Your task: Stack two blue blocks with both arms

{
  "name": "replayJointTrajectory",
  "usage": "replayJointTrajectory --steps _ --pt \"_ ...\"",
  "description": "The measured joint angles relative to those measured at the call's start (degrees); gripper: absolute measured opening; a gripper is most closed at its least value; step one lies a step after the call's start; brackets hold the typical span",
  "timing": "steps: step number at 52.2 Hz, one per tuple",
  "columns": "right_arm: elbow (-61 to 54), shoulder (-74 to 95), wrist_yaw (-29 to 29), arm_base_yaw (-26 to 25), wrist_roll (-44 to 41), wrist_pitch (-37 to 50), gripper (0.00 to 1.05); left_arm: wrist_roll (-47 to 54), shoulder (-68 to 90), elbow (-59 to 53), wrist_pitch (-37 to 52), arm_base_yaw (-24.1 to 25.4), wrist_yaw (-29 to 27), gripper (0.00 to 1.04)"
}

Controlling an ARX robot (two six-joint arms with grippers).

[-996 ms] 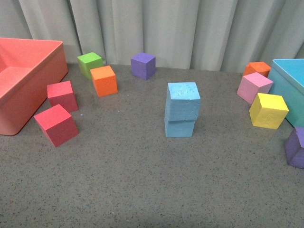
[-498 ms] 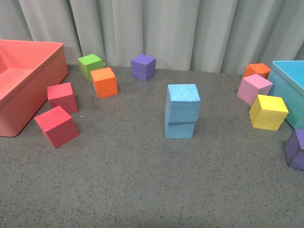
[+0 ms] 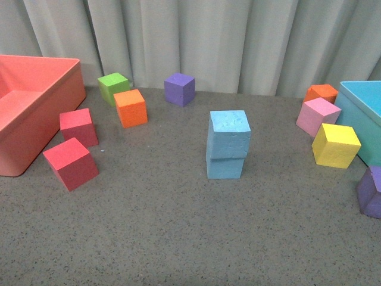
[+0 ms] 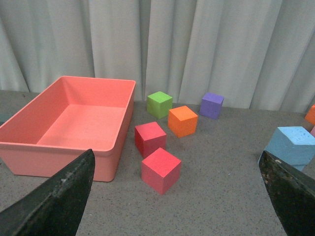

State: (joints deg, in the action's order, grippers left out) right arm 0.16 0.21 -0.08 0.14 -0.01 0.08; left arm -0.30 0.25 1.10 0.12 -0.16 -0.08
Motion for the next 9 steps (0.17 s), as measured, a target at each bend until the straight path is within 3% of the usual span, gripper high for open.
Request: replayJointTrajectory --steps 9 --pt "0.0 0.0 0.0 0.0 0.0 0.0 0.95 0.0 0.0 0.0 0.0 0.0 -0.02 0.98"
